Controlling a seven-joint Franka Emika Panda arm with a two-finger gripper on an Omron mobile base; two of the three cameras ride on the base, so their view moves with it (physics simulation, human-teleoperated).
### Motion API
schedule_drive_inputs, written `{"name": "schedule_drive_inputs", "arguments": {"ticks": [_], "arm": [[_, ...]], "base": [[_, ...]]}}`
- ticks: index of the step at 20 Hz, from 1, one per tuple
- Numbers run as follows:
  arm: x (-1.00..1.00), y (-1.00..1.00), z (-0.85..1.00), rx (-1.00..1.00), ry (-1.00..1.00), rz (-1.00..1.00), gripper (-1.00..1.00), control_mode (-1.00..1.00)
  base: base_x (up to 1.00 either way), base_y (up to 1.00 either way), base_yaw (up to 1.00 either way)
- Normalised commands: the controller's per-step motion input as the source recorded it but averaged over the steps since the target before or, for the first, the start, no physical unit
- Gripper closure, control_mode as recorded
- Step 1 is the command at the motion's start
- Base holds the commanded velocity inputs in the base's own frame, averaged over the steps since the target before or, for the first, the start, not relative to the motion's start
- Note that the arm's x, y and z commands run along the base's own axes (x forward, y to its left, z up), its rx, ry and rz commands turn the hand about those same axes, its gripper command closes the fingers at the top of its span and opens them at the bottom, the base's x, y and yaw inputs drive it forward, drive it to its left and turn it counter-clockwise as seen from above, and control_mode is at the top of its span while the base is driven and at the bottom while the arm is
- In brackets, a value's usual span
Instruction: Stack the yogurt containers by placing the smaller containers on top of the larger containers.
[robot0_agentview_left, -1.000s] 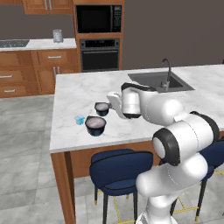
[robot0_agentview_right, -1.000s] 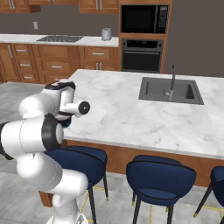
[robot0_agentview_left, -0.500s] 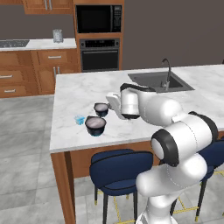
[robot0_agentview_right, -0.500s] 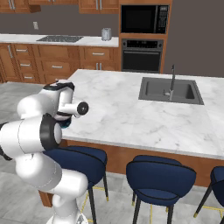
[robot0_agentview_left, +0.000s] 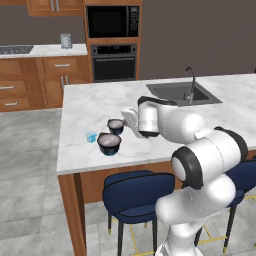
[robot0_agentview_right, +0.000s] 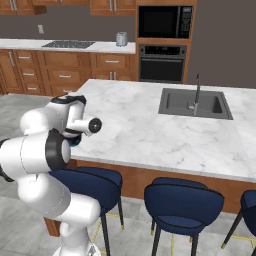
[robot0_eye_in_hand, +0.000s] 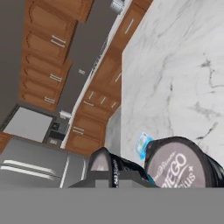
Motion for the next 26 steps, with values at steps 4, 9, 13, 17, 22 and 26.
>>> {"name": "schedule_drive_inputs", "arguments": {"ticks": [4,9,13,17,22,26], "arm": [[0.00,0.00,-0.11,0.04,0.00,0.00,1.00,-1.00],[0.00,0.08,-0.10,0.04,0.01,0.00,1.00,-1.00],[0.00,0.13,-0.14,0.03,0.03,0.00,1.00,-1.00],[0.00,0.14,-0.16,0.02,0.03,0.00,1.00,-1.00],[0.00,0.09,-0.14,0.00,0.01,0.00,1.00,-1.00],[0.03,0.02,-0.13,0.00,0.00,0.00,1.00,-1.00]], "base": [[0.00,0.00,0.00],[0.00,0.00,0.00],[0.00,0.00,0.00],[0.00,0.00,0.00],[0.00,0.00,0.00],[0.00,0.00,0.00]]}}
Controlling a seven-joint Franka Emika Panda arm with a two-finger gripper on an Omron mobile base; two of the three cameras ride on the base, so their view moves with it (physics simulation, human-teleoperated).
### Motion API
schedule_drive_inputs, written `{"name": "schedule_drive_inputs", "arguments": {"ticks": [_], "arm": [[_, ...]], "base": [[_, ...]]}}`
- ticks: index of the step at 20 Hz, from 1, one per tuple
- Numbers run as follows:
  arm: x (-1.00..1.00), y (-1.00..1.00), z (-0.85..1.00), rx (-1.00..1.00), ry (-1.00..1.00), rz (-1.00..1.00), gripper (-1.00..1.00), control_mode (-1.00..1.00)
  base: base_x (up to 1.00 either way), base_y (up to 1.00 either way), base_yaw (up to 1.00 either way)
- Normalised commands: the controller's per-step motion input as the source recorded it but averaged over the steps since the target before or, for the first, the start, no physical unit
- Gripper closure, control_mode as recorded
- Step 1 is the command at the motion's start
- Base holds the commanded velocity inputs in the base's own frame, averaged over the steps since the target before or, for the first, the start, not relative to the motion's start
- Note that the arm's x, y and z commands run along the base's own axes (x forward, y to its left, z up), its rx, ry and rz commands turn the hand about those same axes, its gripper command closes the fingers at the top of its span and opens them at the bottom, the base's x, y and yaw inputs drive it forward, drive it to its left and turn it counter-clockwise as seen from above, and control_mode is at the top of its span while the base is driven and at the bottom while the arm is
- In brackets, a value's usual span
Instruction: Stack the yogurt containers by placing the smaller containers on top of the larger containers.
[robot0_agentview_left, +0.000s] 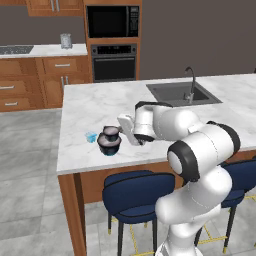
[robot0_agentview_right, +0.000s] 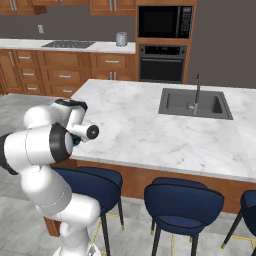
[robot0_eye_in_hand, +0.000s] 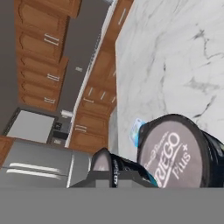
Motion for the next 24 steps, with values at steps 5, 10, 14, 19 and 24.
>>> {"name": "schedule_drive_inputs", "arguments": {"ticks": [5,10,14,19,24], "arm": [[0.13,0.00,-0.13,0.00,0.00,0.00,1.00,-1.00],[0.21,0.01,-0.13,0.00,0.00,0.00,1.00,-1.00],[0.21,0.10,-0.16,0.00,0.01,0.00,1.00,-1.00],[0.05,0.12,-0.19,0.00,0.01,0.00,1.00,-1.00],[0.05,0.13,-0.14,0.00,0.00,0.00,1.00,-1.00]], "base": [[0.00,0.00,0.00],[0.00,0.00,0.00],[0.00,0.00,0.00],[0.00,0.00,0.00],[0.00,0.00,0.00]]}}
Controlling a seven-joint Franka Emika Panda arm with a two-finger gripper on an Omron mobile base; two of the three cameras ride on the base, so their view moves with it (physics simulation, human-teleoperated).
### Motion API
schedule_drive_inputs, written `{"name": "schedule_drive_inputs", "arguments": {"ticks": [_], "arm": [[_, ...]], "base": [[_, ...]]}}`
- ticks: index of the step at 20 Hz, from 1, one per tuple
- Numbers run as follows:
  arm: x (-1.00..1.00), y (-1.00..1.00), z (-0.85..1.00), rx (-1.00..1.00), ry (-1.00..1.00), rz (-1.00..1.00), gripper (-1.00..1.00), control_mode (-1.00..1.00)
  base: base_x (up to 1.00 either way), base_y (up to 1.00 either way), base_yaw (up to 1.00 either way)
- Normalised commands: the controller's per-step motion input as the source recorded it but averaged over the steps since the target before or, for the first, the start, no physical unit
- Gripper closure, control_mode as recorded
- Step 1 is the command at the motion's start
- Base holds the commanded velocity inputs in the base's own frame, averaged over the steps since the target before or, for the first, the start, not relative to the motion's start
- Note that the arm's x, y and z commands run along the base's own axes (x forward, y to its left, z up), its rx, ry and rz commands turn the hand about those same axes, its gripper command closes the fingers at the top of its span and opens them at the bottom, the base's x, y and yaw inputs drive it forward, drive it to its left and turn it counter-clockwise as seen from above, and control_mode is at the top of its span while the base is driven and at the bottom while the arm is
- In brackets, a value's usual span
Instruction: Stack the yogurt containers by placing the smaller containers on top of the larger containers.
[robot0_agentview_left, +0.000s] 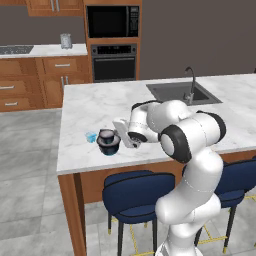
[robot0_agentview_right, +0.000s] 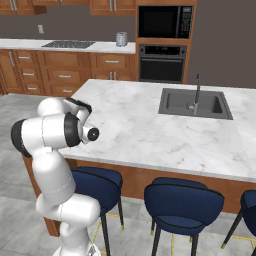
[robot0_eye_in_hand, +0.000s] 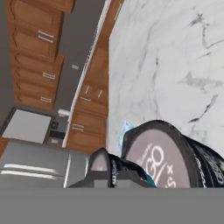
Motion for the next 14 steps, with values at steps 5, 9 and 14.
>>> {"name": "schedule_drive_inputs", "arguments": {"ticks": [5,9,14], "arm": [[0.02,0.00,-0.03,0.00,0.00,0.00,1.00,-1.00],[0.00,0.00,0.00,0.00,0.00,0.00,1.00,-1.00],[0.00,-0.06,0.06,0.02,0.00,0.00,1.00,-1.00]], "base": [[0.00,0.00,0.00],[0.00,0.00,0.00],[0.00,0.00,0.00]]}}
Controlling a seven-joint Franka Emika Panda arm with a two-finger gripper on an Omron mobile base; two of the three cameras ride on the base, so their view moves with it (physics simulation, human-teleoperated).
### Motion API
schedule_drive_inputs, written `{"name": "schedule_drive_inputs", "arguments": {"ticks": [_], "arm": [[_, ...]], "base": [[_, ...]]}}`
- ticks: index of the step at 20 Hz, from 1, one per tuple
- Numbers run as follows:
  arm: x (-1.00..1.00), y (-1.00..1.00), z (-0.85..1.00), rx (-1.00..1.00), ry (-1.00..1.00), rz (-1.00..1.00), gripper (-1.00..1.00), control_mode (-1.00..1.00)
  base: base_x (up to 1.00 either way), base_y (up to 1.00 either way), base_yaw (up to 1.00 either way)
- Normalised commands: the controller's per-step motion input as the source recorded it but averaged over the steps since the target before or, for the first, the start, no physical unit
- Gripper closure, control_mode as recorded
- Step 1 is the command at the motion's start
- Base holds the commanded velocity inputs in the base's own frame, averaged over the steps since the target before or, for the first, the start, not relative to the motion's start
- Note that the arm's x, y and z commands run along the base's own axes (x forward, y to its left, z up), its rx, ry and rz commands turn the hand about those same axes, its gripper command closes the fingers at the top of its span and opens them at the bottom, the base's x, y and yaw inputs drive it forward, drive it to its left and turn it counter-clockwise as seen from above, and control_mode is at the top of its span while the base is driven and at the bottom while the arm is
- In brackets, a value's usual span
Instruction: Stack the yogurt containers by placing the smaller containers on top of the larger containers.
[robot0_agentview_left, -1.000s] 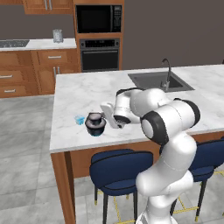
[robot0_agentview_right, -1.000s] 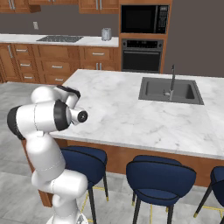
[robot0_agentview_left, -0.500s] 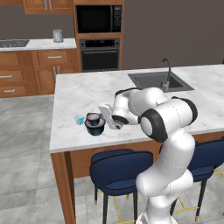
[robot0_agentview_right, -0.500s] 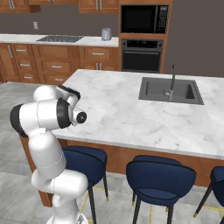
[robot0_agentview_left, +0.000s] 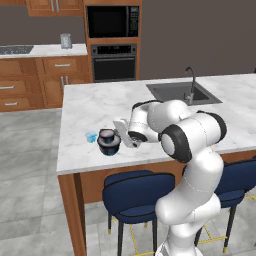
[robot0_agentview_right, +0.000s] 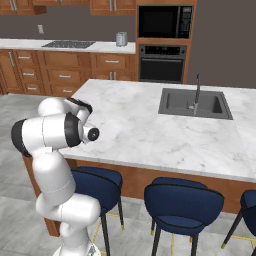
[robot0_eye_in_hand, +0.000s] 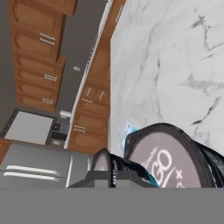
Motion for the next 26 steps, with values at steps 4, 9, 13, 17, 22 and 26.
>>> {"name": "schedule_drive_inputs", "arguments": {"ticks": [4,9,13,17,22,26], "arm": [[0.00,-0.11,0.09,0.03,0.00,0.00,1.00,-1.00],[0.00,-0.06,0.01,0.00,0.00,0.00,1.00,-1.00],[0.00,0.00,0.00,0.00,0.00,0.00,-1.00,-1.00],[0.00,0.00,0.01,0.00,0.00,0.00,-1.00,-1.00],[0.00,-0.01,0.21,0.00,0.00,0.00,-1.00,-1.00],[-0.03,-0.13,0.39,0.00,0.04,0.00,-1.00,-1.00]], "base": [[0.00,0.00,0.00],[0.00,0.00,0.00],[0.00,0.00,0.00],[0.00,0.00,0.00],[0.00,0.00,0.00],[0.00,0.00,0.00]]}}
